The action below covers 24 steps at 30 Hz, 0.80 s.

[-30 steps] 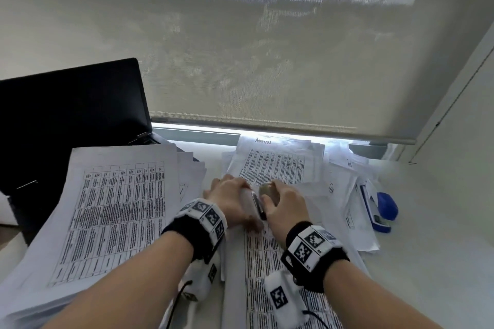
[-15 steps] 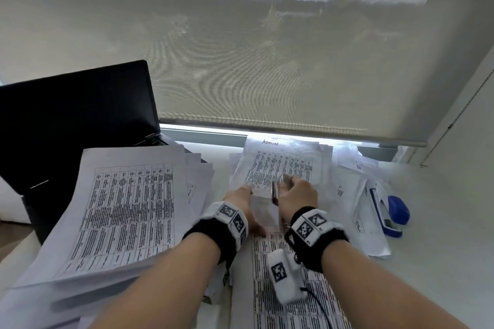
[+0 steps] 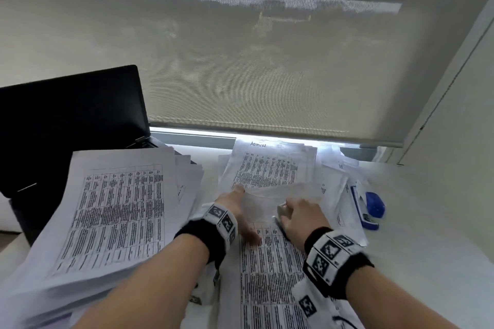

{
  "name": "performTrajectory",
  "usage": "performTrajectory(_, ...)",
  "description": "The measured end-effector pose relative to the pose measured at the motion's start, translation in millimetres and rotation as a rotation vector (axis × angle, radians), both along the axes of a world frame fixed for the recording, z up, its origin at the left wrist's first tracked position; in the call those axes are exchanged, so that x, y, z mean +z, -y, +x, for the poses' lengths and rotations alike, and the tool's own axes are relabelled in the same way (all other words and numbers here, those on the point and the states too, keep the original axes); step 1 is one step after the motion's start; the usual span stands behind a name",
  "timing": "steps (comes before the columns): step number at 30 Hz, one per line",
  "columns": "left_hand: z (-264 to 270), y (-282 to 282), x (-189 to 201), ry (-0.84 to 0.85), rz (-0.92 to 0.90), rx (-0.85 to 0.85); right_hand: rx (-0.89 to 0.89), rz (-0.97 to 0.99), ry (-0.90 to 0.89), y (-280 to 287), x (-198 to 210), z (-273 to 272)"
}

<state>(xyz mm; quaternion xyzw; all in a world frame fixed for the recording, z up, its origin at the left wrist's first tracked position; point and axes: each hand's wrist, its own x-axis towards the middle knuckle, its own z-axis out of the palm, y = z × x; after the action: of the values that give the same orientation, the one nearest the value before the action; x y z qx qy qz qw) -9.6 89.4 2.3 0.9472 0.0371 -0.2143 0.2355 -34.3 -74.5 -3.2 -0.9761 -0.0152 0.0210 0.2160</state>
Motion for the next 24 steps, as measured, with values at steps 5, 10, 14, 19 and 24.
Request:
performTrajectory(5,-7,6,-3,0.001,-0.043,0.021,-0.146,-0.012,-0.008,-9,-23,23)
performTrajectory(10,-8,7,-4,0.016,-0.019,-0.029,-0.253,0.085,0.013,-18,-31,43)
performTrajectory(14,-6,8,0,0.028,0.029,-0.054,-0.318,0.198,0.078,-18,-26,53)
performTrajectory(19,-8,9,-3,0.012,0.018,-0.076,-0.269,0.192,0.108,10,-5,41)
performTrajectory(24,-9,8,-3,0.100,0.114,-0.088,-0.190,0.056,0.051,39,-4,5)
